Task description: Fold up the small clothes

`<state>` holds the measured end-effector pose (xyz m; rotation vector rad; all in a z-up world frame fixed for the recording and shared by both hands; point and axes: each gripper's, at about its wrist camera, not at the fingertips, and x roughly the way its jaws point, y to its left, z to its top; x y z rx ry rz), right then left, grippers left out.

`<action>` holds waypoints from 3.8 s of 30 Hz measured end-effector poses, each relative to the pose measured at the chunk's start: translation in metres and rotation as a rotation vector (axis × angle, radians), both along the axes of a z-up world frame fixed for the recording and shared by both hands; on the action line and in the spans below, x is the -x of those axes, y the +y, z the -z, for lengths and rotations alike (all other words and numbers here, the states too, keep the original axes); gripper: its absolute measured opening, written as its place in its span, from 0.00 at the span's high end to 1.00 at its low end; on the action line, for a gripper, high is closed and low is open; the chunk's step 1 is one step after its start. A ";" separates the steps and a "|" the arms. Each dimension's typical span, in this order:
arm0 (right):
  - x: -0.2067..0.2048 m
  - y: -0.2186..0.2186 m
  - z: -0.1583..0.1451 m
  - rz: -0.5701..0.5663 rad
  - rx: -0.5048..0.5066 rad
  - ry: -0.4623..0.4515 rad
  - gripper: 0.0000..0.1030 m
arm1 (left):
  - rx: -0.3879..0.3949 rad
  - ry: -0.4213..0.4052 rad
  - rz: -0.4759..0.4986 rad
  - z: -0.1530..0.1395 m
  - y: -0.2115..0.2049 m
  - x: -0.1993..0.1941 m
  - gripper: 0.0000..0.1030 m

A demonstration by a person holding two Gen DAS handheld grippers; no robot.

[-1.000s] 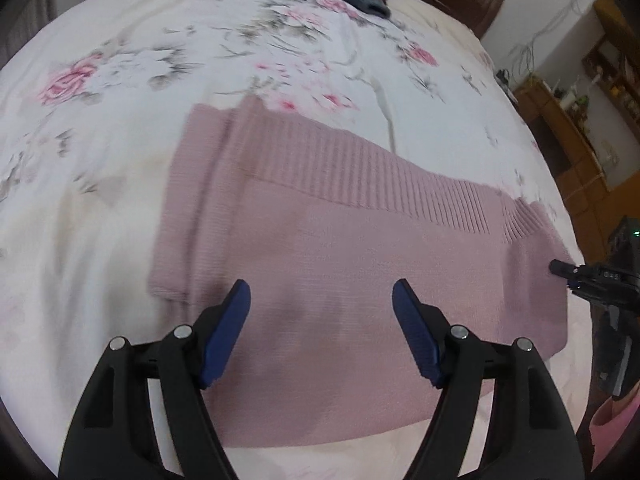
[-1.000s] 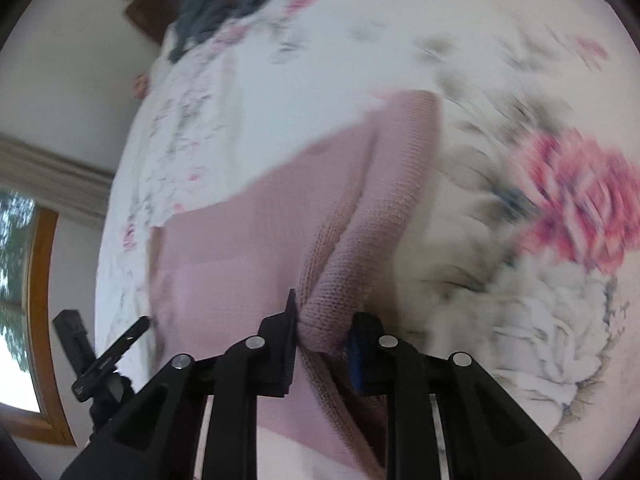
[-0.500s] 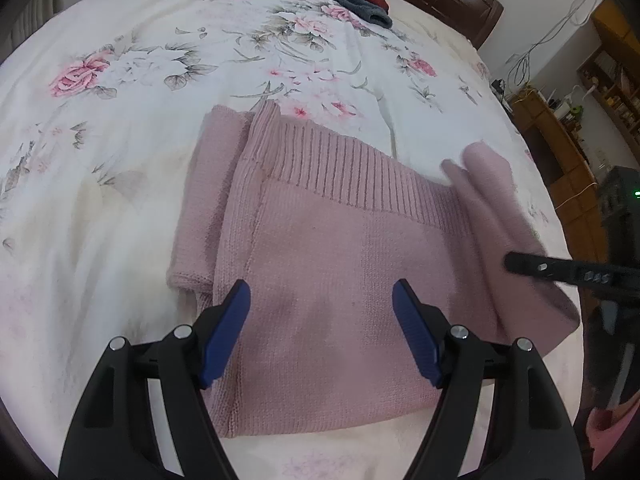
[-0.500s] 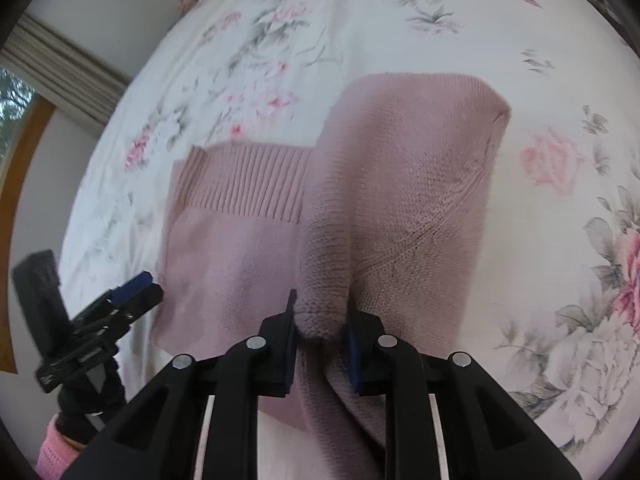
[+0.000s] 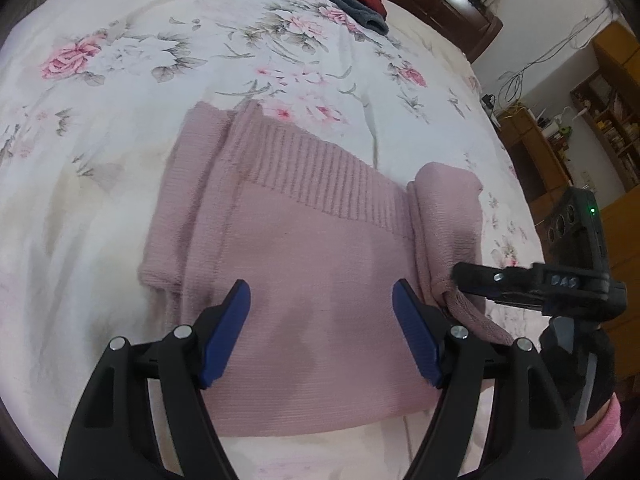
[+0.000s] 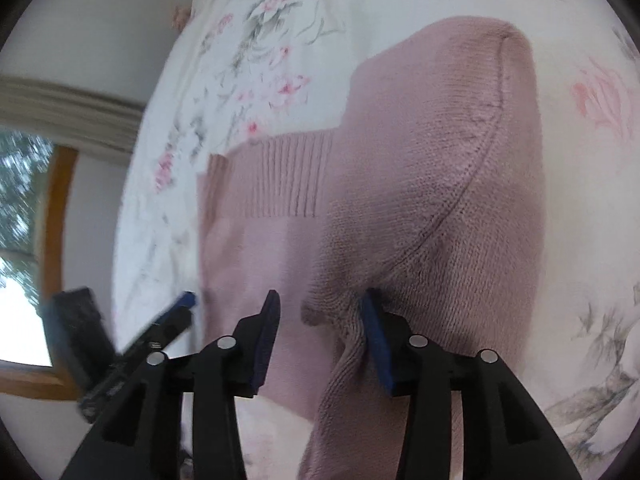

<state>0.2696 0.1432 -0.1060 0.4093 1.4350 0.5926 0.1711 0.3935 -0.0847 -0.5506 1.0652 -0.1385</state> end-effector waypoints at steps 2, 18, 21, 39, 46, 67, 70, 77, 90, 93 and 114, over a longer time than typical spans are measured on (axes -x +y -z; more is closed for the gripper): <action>-0.001 -0.018 -0.012 0.029 -0.053 -0.013 0.57 | 0.042 -0.001 0.014 -0.001 -0.010 -0.005 0.29; 0.010 -0.147 0.010 0.219 0.030 -0.012 0.55 | 0.316 0.107 0.062 0.039 -0.101 -0.066 0.27; 0.018 -0.162 0.025 0.237 0.030 0.011 0.55 | 0.330 0.132 0.055 0.050 -0.107 -0.071 0.27; 0.035 -0.171 0.045 0.240 0.019 0.030 0.55 | 0.380 0.131 0.086 0.060 -0.146 -0.096 0.75; 0.041 -0.166 0.038 0.232 0.016 0.019 0.55 | 0.355 0.005 0.109 0.023 -0.143 -0.083 0.80; 0.058 -0.060 0.015 0.003 -0.035 -0.047 0.51 | 0.213 -0.097 -0.023 -0.028 0.056 -0.033 0.80; 0.064 -0.036 0.012 -0.048 -0.053 -0.052 0.50 | 0.198 -0.077 -0.033 -0.012 0.079 -0.027 0.80; 0.073 0.000 0.017 -0.099 -0.079 -0.025 0.42 | 0.269 0.012 -0.021 0.049 0.082 -0.030 0.80; 0.080 0.015 0.050 -0.157 -0.037 0.019 0.75 | 0.258 0.024 -0.003 0.048 0.084 -0.014 0.75; 0.078 0.003 0.048 -0.142 -0.041 0.019 0.77 | 0.226 0.006 0.020 0.026 0.082 0.004 0.74; 0.098 0.012 0.032 -0.193 -0.044 0.000 0.78 | 0.216 0.100 0.008 0.032 0.067 0.060 0.94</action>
